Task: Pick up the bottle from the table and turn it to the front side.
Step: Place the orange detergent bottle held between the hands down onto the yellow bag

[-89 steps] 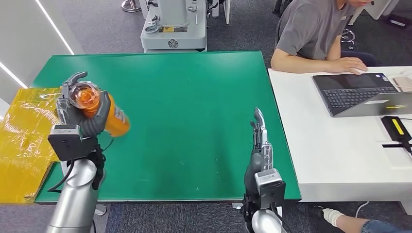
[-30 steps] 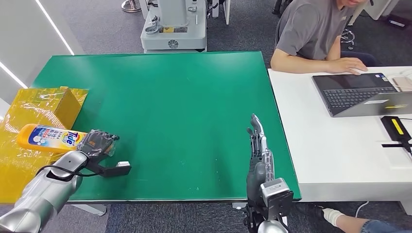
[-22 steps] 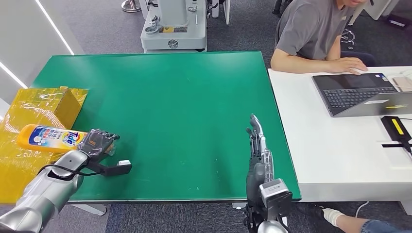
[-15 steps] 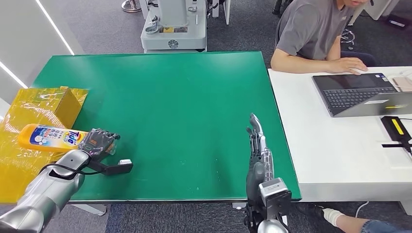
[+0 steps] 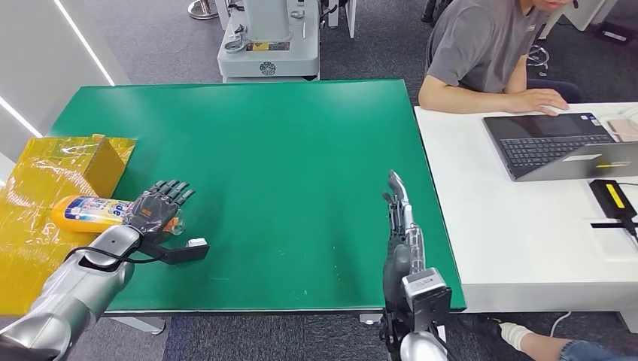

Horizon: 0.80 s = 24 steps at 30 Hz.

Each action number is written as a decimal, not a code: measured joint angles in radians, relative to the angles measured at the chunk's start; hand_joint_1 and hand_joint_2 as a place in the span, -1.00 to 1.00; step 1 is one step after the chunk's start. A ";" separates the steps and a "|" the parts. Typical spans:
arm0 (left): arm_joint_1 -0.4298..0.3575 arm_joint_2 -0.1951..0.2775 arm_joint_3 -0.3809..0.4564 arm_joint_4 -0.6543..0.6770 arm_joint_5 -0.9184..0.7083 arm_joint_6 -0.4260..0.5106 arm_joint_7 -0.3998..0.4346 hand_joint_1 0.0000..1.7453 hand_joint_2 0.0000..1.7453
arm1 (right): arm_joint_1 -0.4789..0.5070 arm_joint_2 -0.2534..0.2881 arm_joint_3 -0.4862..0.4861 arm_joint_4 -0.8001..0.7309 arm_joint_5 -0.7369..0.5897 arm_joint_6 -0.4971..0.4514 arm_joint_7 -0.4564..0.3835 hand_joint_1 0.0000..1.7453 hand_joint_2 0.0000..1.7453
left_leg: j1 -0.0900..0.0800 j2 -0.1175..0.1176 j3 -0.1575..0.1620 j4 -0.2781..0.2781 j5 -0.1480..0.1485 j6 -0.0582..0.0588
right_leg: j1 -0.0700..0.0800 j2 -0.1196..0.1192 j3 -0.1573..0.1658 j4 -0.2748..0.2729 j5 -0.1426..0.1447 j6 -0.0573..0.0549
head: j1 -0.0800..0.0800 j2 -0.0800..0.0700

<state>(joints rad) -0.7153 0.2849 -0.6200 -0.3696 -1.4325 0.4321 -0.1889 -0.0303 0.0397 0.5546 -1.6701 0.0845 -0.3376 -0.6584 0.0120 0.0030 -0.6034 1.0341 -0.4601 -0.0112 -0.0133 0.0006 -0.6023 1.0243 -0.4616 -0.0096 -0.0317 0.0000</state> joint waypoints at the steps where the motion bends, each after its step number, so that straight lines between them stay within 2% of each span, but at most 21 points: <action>1: 0.000 0.000 0.000 0.000 -0.001 0.001 0.000 -1.00 1.00 | -0.001 0.000 -0.001 0.002 -0.003 0.002 0.000 -1.00 -1.00 | 0.000 0.000 0.000 0.000 0.000 0.000 | 0.000 0.000 0.000 0.000 0.000 0.000 | 0.000 0.000; 12: 0.000 -0.002 0.017 0.001 -0.029 0.038 0.004 -1.00 1.00 | -0.005 0.005 -0.012 0.011 -0.009 -0.004 -0.007 -1.00 -1.00 | 0.000 0.000 0.000 0.000 0.000 0.000 | 0.000 0.000 0.000 0.000 0.000 0.000 | 0.000 0.000; 20: 0.011 0.006 0.090 -0.016 -0.050 0.224 0.006 -1.00 1.00 | -0.001 0.005 -0.018 0.010 -0.006 -0.023 -0.009 -1.00 -1.00 | 0.000 0.000 0.000 0.000 0.000 0.000 | 0.000 0.000 0.000 0.000 0.000 0.000 | 0.000 0.000; 24: 0.060 0.028 0.171 -0.128 -0.060 0.261 -0.024 -1.00 1.00 | 0.013 0.006 -0.022 -0.003 0.007 -0.022 -0.002 -1.00 -1.00 | 0.000 0.000 0.000 0.000 0.000 0.000 | 0.000 0.001 -0.001 0.000 0.000 0.000 | 0.000 0.000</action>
<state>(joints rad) -0.6552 0.3126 -0.4495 -0.4972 -1.4924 0.6929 -0.2124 -0.0175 0.0452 0.5330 -1.6732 0.0917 -0.3601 -0.6600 0.0119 0.0034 -0.6038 1.0341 -0.4602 -0.0113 -0.0134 0.0012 -0.6031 1.0243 -0.4617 -0.0095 -0.0316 0.0000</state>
